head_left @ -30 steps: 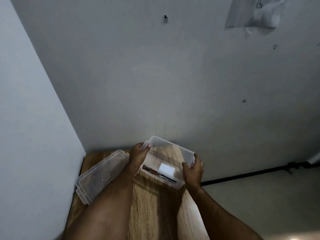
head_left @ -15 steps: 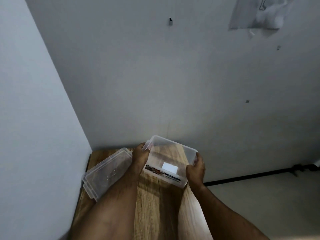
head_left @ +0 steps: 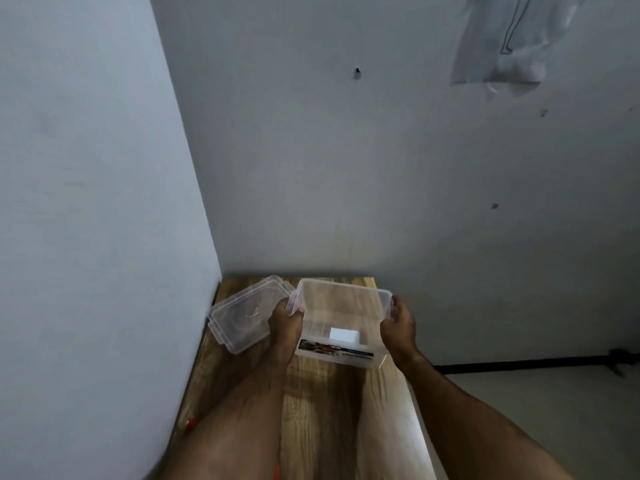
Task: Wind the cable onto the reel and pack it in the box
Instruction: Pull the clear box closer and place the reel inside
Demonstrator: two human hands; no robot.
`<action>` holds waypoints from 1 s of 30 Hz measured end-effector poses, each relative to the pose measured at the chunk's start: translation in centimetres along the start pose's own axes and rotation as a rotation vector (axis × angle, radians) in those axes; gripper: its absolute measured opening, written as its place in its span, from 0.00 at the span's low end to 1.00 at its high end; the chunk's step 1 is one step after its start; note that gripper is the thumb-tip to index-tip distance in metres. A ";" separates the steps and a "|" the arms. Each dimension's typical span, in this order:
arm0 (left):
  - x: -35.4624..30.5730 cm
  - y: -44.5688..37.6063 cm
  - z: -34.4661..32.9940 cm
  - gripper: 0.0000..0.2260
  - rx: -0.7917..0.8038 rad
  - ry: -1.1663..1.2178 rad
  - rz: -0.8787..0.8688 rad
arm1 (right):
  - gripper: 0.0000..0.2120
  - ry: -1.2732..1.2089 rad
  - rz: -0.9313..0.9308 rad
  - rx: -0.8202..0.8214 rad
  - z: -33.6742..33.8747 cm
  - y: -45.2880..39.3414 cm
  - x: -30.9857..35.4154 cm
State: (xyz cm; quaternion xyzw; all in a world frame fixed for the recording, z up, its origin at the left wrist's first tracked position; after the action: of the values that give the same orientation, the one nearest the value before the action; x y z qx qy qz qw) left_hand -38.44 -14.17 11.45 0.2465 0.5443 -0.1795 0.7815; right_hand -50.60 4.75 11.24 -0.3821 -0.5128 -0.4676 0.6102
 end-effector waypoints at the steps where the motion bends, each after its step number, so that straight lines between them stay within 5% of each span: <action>1: 0.5 1.1 0.4 0.13 -0.022 -0.002 0.000 | 0.24 -0.007 0.002 0.026 0.3 0.9 0.1; 14: 7.0 12.1 2.0 0.13 -0.094 -0.055 0.029 | 0.25 0.042 -0.057 0.165 5.3 8.7 -3.0; 30: 8.5 14.1 3.1 0.20 -0.091 -0.104 0.003 | 0.30 0.057 -0.051 0.184 6.7 12.0 -3.8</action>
State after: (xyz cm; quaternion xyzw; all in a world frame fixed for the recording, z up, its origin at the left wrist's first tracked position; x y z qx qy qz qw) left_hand -25.38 -4.57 7.01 0.2018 0.5104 -0.1659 0.8193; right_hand -40.97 14.98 8.89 -0.2980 -0.5455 -0.4446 0.6449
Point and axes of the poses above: each hand's wrist, its own y-axis away from the middle knuckle, its own z-axis out of the back of the hand, x = y × z, the point moved 1 cm from there along -y, towards the middle knuckle, and after that the axes turned 3 degrees about -y, right-handed, at the moved point
